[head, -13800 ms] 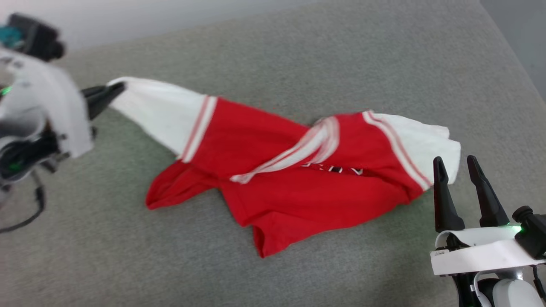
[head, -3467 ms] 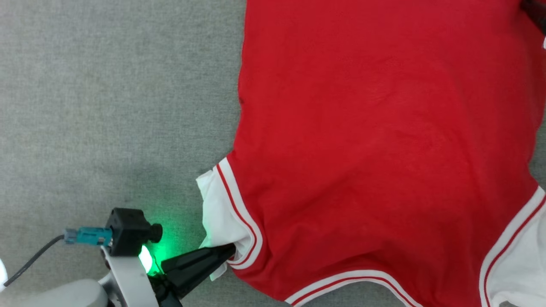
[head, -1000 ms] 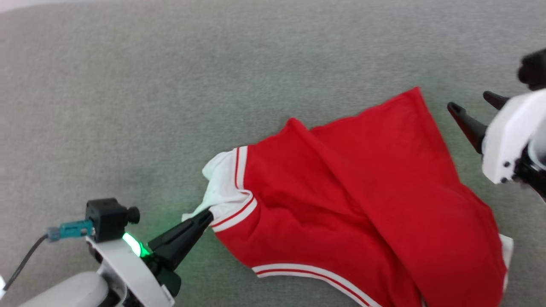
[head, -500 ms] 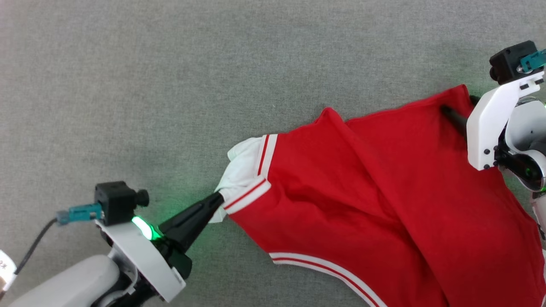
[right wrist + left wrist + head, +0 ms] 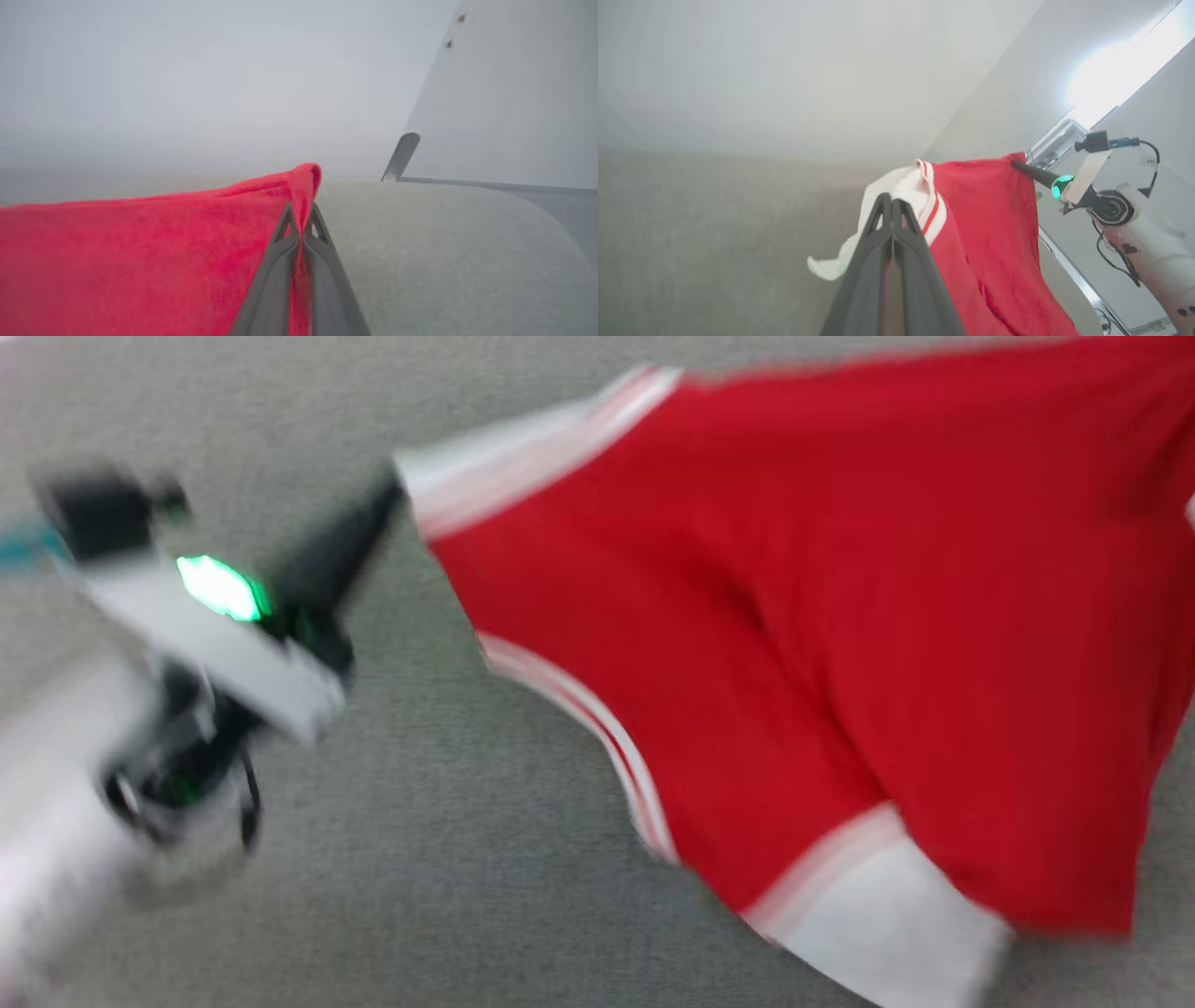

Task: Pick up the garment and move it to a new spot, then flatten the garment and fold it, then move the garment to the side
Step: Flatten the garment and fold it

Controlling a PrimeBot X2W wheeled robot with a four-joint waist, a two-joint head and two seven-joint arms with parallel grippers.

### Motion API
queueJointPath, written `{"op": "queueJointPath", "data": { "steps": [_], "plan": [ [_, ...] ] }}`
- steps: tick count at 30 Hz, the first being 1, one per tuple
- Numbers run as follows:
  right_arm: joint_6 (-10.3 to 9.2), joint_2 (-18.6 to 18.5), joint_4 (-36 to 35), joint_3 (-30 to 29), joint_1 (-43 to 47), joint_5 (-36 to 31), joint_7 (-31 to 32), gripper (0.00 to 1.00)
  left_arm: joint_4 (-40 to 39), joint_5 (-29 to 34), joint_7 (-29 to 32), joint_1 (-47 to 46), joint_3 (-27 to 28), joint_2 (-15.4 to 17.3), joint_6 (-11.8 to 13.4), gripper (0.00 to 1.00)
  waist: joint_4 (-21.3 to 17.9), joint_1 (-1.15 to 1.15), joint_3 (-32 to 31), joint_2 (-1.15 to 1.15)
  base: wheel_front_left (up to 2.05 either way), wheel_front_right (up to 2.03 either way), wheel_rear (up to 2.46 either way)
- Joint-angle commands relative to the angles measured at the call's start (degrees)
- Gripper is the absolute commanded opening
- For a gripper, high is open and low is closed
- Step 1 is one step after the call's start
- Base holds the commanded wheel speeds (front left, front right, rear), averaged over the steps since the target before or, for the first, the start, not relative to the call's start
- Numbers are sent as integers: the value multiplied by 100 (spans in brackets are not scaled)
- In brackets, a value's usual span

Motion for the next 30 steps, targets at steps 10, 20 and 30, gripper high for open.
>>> {"op": "queueJointPath", "data": {
  "steps": [10, 20, 30],
  "plan": [
    [-10, 764, 41, -1599, -1835, -1256, -1181, 0, 2259, -695, 455, -3041, 1132, -788, 11, 0, -606, 0, 314, 0, 0, 0, 0],
    [-10, 1156, 577, -1679, -2426, -1835, -2061, 0, 2807, -740, 678, -3874, 1267, -1163, 11, 0, -734, 0, 404, 0, 0, 0, 0],
    [-8, 969, 432, -613, -883, -993, -2098, 0, 1078, -794, 283, -1544, 1174, -671, 7, 0, -605, 0, 565, 0, 0, 0, 0]
  ]
}}
